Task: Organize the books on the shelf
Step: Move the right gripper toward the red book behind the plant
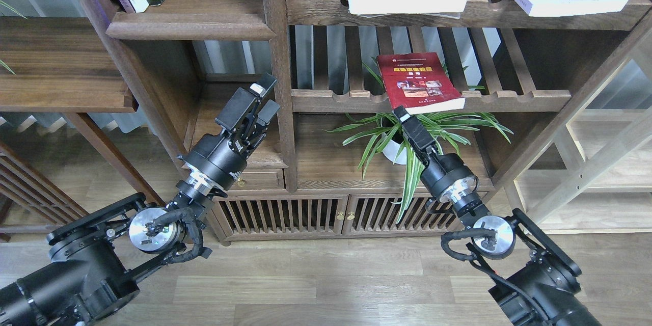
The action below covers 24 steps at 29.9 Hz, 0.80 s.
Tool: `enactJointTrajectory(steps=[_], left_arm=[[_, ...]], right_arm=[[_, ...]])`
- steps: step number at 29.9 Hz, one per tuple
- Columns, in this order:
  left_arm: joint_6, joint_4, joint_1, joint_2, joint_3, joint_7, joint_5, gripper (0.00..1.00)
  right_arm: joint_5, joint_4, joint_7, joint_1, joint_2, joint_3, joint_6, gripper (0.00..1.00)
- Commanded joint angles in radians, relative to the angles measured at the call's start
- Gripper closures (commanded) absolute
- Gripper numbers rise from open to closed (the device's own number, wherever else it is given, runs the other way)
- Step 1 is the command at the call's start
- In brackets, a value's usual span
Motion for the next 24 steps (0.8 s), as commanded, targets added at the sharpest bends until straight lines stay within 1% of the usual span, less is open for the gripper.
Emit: enactJointTrajectory(steps=[1, 4, 6, 10, 20, 24], left_arm=[[0.000, -0.003, 0.032, 0.012, 0.006, 0.037, -0.001, 0.02], [0.000, -0.018, 0.061, 0.029, 0.006, 0.064, -0.002, 0.02], [0.000, -0.024, 0.074, 0.035, 0.008, 0.070, -0.002, 0.02], [0.000, -0.024, 0.080, 0.036, 0.000, 0.070, -0.002, 0.02], [0.000, -0.015, 0.109, 0.049, -0.017, 0.061, -0.002, 0.01], [0.000, -0.012, 0.132, 0.056, -0.017, 0.067, -0.001, 0.01]], right_arm=[[0.046, -0.009, -0.013, 0.034, -0.002, -0.002, -0.038, 0.00], [0.074, -0.023, -0.026, 0.056, -0.002, 0.000, -0.059, 0.00], [0.081, -0.035, -0.032, 0.065, -0.004, 0.000, -0.070, 0.00], [0.115, -0.084, -0.039, 0.092, -0.003, 0.001, -0.098, 0.00], [0.204, -0.179, -0.050, 0.158, -0.001, 0.007, -0.099, 0.00], [0.210, -0.227, -0.058, 0.178, 0.001, 0.010, -0.098, 0.00]])
